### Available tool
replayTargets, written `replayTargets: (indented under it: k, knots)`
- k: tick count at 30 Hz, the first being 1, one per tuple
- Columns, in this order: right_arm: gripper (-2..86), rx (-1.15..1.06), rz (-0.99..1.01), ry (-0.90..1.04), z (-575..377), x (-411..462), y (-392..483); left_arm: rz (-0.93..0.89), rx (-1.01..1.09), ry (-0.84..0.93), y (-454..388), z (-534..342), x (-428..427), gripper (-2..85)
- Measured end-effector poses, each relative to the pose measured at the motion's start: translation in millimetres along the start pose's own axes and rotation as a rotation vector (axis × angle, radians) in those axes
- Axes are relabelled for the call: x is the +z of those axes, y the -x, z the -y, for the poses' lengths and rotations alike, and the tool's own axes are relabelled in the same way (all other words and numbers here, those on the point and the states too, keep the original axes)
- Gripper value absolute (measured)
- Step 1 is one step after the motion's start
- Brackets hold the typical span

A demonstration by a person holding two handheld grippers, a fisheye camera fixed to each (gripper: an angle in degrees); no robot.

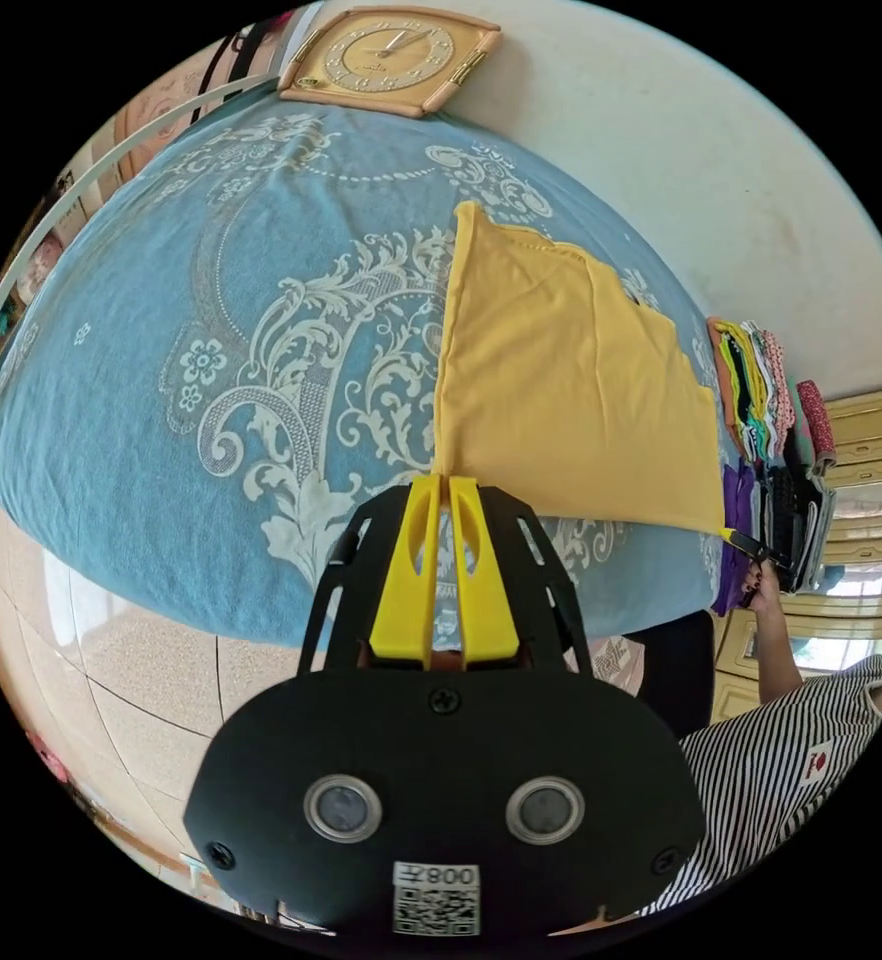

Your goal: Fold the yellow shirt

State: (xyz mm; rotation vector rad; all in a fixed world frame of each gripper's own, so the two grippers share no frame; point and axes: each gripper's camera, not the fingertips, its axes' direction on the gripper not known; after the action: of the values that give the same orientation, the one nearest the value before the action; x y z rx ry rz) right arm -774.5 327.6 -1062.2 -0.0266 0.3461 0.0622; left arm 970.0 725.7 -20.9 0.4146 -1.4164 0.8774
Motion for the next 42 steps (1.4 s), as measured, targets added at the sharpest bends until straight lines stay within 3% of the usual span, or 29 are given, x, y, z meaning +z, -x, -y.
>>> replayTargets:
  k: [9,15,20,24,28,31,33,38,42]
  knots:
    - [0.2,0.061,0.089,-0.027,-29,20,-19,-0.010,-0.025,-0.121,-94,-23,-41,4.4]
    - [0.2,0.065,0.116,-0.050,-42,27,-18,-0.153,0.398,-0.050,-292,-20,-19,5.4]
    - [0.2,0.036,0.151,-0.081,-51,22,-11,-0.244,0.864,0.022,-513,-28,27,7.3]
    - [0.2,0.005,0.184,-0.082,-52,24,-7,-0.163,1.095,-0.005,-629,-43,43,8.2]
    - [0.2,-0.034,0.223,-0.085,-50,31,-4,0.048,1.255,-0.032,-722,-61,58,6.6]
    - [0.3,-0.062,0.238,-0.092,-47,35,0,0.159,1.252,-0.062,-756,-63,61,3.4]
    - [0.3,-0.085,0.228,-0.102,-46,37,2,0.128,1.208,-0.066,-765,-58,54,2.5]
    - [0.9,-0.034,0.223,-0.228,-39,33,-14,-0.115,0.873,-0.070,-748,-15,23,1.6]
    - [3.2,0.041,0.315,-0.325,-14,43,-40,-0.221,0.725,-0.066,-737,3,16,1.3]
